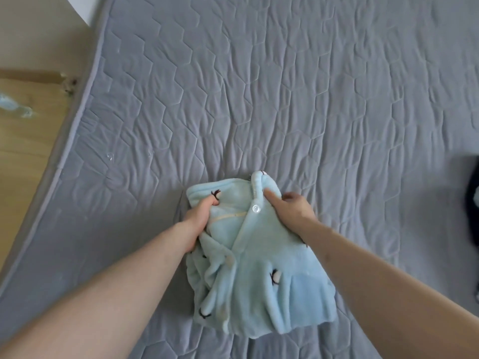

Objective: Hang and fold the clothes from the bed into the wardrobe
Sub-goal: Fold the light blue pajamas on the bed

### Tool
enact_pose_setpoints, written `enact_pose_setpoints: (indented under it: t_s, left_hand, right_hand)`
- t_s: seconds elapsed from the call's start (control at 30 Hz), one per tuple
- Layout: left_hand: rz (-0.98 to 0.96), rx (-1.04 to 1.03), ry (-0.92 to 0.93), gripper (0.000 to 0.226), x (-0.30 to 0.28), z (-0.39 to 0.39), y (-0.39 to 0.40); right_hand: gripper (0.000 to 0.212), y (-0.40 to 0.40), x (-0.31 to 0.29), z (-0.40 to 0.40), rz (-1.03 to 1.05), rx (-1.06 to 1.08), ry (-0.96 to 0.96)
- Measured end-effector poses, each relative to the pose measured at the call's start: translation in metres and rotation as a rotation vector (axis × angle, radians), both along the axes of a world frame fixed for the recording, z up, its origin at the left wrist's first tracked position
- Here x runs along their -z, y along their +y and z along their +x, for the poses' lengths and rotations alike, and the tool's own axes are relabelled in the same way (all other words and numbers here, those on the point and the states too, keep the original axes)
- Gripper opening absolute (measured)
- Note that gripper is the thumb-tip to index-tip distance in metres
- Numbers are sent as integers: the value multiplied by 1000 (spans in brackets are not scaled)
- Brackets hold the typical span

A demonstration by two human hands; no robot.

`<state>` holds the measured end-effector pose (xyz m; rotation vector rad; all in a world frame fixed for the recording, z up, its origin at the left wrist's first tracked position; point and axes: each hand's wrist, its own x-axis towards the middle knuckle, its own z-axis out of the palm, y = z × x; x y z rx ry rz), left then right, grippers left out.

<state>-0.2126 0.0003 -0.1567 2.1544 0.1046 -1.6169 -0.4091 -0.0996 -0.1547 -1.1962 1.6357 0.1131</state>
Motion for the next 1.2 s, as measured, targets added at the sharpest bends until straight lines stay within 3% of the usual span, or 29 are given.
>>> enact_pose_setpoints:
  t_s: [0.1,0.2,0.27,0.33,0.43,0.53,0.63,0.77,0.9,0.97,1.07,1.13,1.2]
  left_hand:
    - [8,230,-417,88,-11,10,-15]
    - [-250,561,-751,88,-35,27,-44]
    - [-474,757,-678,88,-50,27,-67]
    - [-552,932,-473,98,-56,13,-87]
    - [-408,1198,-238,120,-50,-14,-103]
    - [-223,1413,-168,123,-30,-28,-95]
    - [-185,1230,-83,112,-18,-20,-81]
    - [-58,967,4,121,-16,6,-55]
    - [-139,736,200,105,-20,5,-2]
    - [-232,586,183,94,-15,-1,30]
    - [-243,386,64,88,-11,-16,67]
    - [-222,319,53,89,-7,-28,81]
    - [-239,287,65,91,-2,-34,83]
  right_hand:
    - [77,14,-13,-16,-157,104,-68]
    - [76,46,-37,-62,-330,231,-90]
    - [86,80,-51,-93,-332,394,-44]
    - [100,119,-55,-114,-196,669,11]
    - [120,180,-50,-112,167,921,-33]
    - [112,215,-41,-80,328,952,-280]
    - [82,206,-28,-56,228,929,-464]
    - [47,177,-19,-74,195,938,-580]
    - [65,151,-25,-117,406,744,-563]
    - [73,135,-30,-128,443,604,-481]
    - [92,120,-31,-128,241,519,-276]
    - [105,123,-28,-125,105,524,-242]
    - [95,131,-23,-122,111,516,-321]
